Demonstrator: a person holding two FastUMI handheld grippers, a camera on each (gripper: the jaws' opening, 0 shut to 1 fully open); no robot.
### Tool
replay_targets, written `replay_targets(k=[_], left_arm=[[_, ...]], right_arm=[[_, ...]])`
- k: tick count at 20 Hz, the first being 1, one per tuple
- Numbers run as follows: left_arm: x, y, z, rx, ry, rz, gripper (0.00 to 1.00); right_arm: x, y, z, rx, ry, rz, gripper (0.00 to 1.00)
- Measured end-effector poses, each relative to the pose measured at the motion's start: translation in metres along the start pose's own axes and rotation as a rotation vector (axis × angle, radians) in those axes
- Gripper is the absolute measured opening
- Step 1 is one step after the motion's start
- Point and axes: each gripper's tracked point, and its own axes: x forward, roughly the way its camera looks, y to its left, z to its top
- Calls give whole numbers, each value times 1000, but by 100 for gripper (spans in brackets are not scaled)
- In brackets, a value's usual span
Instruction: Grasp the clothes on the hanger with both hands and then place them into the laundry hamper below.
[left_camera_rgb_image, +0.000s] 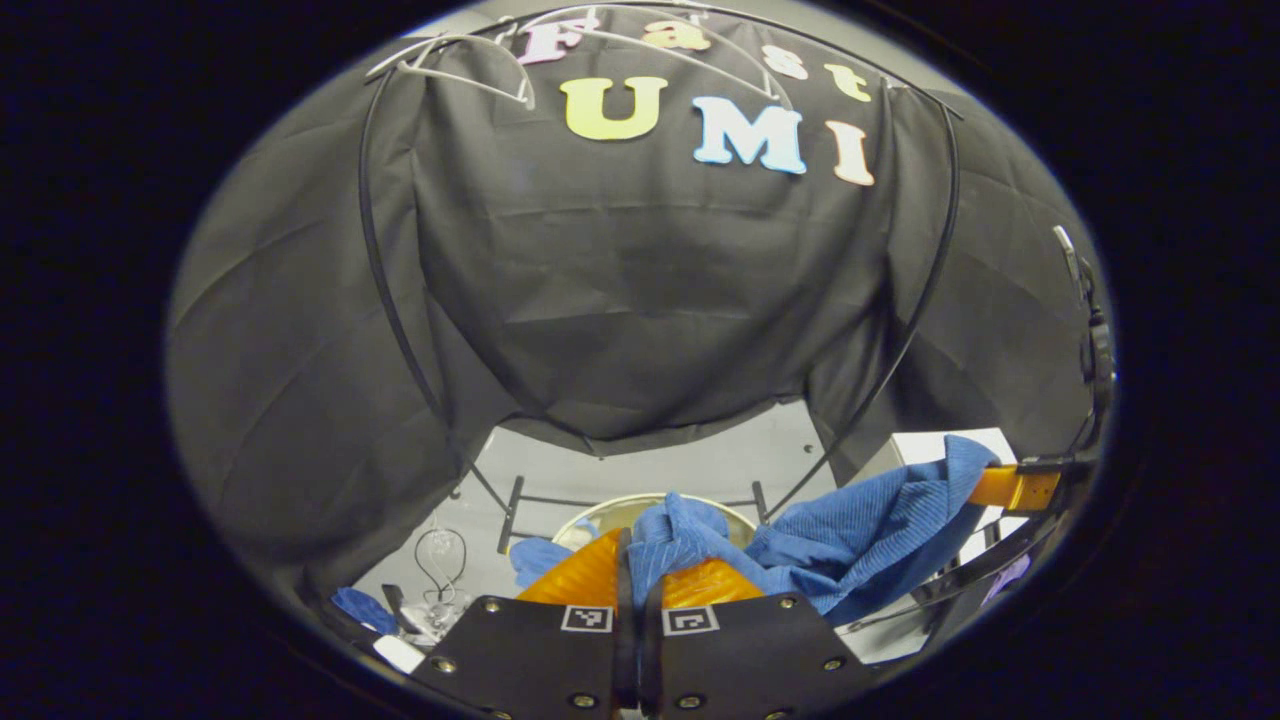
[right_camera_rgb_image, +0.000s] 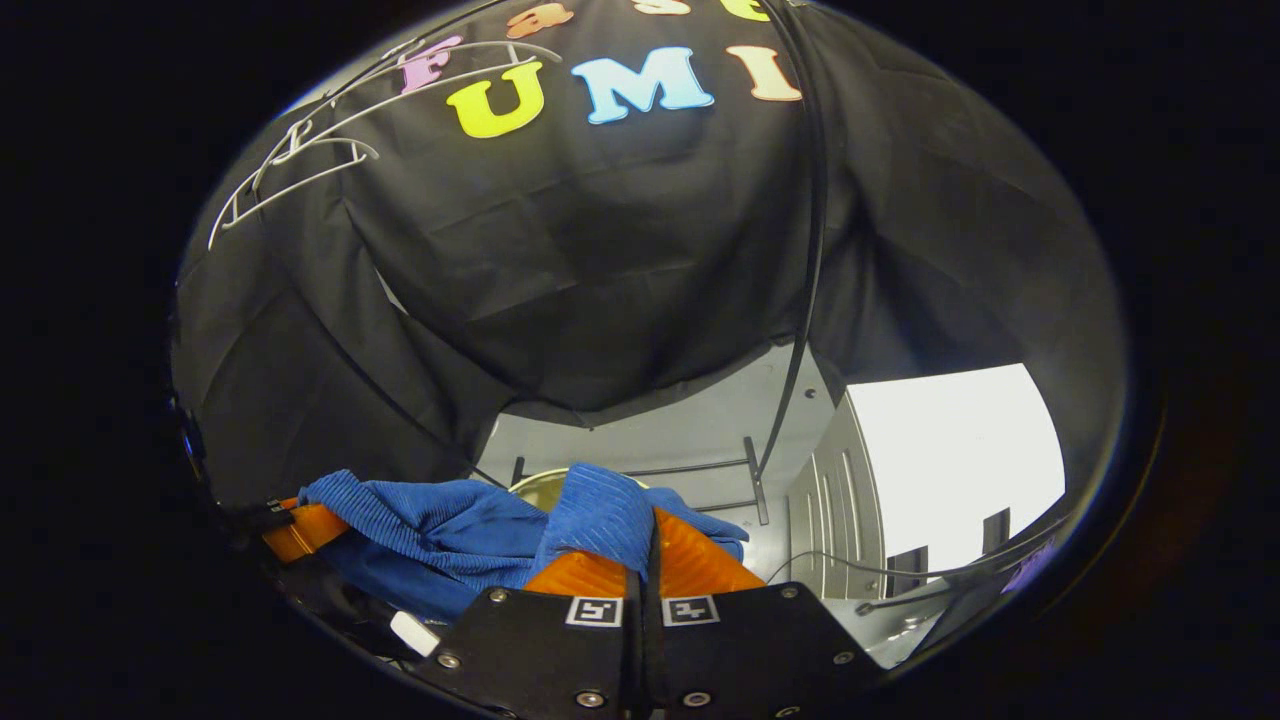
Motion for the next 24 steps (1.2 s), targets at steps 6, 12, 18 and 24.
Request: replay_targets(k=[6,12,18,24], left_arm=[[51,40,-39,22,64,-36,1],[78,44,-46,52,79,-94,3],[78,44,-46,55,95,-120,5],[74,55,-58,37,144,-104,13]], right_arm=[[35,27,-29,-15,57,-55,1],[60,58,-51,44,108,-70,1],[54,57,-55,67,110,-109,3],[43,63,-58,86,118,-83,7]])
